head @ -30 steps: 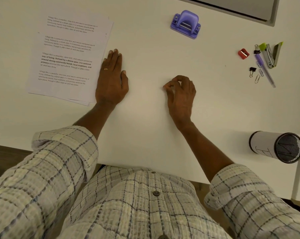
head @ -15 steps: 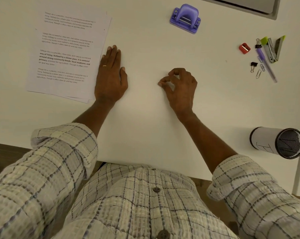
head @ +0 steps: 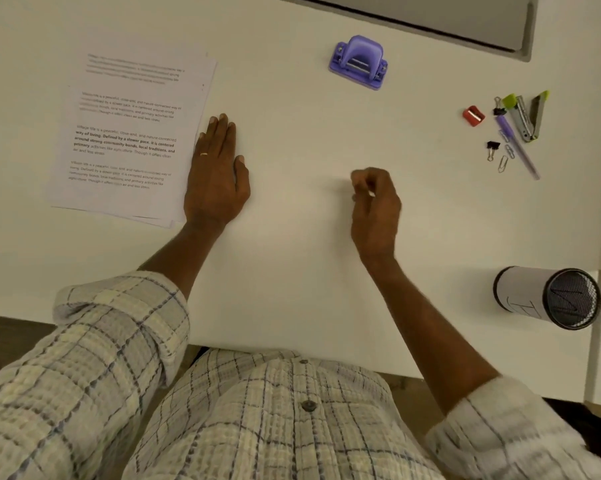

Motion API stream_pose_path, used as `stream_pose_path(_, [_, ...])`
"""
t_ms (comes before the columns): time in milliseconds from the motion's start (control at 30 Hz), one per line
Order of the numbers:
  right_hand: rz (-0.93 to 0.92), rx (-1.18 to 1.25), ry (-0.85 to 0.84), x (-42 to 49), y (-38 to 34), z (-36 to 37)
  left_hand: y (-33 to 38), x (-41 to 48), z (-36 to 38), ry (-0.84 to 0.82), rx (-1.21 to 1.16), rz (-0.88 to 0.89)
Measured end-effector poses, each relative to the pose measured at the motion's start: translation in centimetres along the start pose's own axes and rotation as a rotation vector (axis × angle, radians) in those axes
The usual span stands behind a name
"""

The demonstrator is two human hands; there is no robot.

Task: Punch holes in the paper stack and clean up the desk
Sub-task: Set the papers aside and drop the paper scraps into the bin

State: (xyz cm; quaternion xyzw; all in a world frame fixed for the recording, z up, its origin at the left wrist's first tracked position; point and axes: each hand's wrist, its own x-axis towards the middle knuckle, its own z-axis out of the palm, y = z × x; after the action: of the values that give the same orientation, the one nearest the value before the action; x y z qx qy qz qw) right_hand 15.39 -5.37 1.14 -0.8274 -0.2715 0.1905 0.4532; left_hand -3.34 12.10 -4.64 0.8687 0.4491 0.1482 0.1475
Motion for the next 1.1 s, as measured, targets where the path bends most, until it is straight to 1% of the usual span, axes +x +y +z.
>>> stream_pose_path(67, [0.252,0.292,0.041,-0.5,-0.6,-2.5,0.1,0.0,0.0,0.003,0.004,0.002])
stream_pose_path(100, [0.327,0.403,0.05,-0.7,-0.8,-4.0,0.1,0.0,-0.1,0.001,0.009,0.001])
stream_pose_path(167, [0.376,0.512,0.056,-1.1,-0.8,-7.7,0.1,0.0,-0.2,-0.014,0.017,-0.005])
stream_pose_path(267, [0.365,0.515,0.107,-1.6,-0.5,-14.2,0.2,0.0,-0.2,-0.03,0.022,-0.01])
stream_pose_path(333, [0.352,0.421,0.169,-2.1,-0.1,-18.8,0.2,0.0,-0.1,-0.031,0.021,-0.001])
stream_pose_path(367, [0.342,0.332,0.204,-2.4,0.1,-21.1,0.1,0.0,0.0,-0.029,0.017,0.004])
stream_pose_path(433, [0.313,0.088,0.262,-3.0,0.6,-25.0,-0.2,0.1,0.2,-0.022,0.005,0.009])
stream_pose_path(500, [0.294,-0.177,0.284,-3.6,1.4,-28.0,-0.3,0.1,0.5,-0.013,-0.006,0.015])
stream_pose_path(533, [0.291,-0.273,0.283,-3.8,1.9,-29.2,-0.4,0.0,0.6,-0.007,-0.004,0.018])
stream_pose_path(600, [0.284,-0.385,0.257,-4.1,2.9,-30.7,-0.6,0.0,0.8,0.004,0.004,0.027])
stream_pose_path(700, [0.264,-0.572,0.17,-4.2,3.9,-31.5,-0.8,0.0,0.9,-0.003,0.008,0.033])
stream_pose_path(767, [0.257,-0.631,0.127,-4.4,4.3,-31.5,-0.9,0.0,0.9,-0.007,0.01,0.03])
stream_pose_path(833, [0.266,-0.646,0.12,-4.6,4.4,-31.5,-0.9,0.0,0.9,-0.003,0.013,0.024])
stream_pose_path(1100, [0.254,-0.687,0.294,-4.9,5.0,-31.4,-1.2,0.0,1.1,-0.001,0.019,0.022])
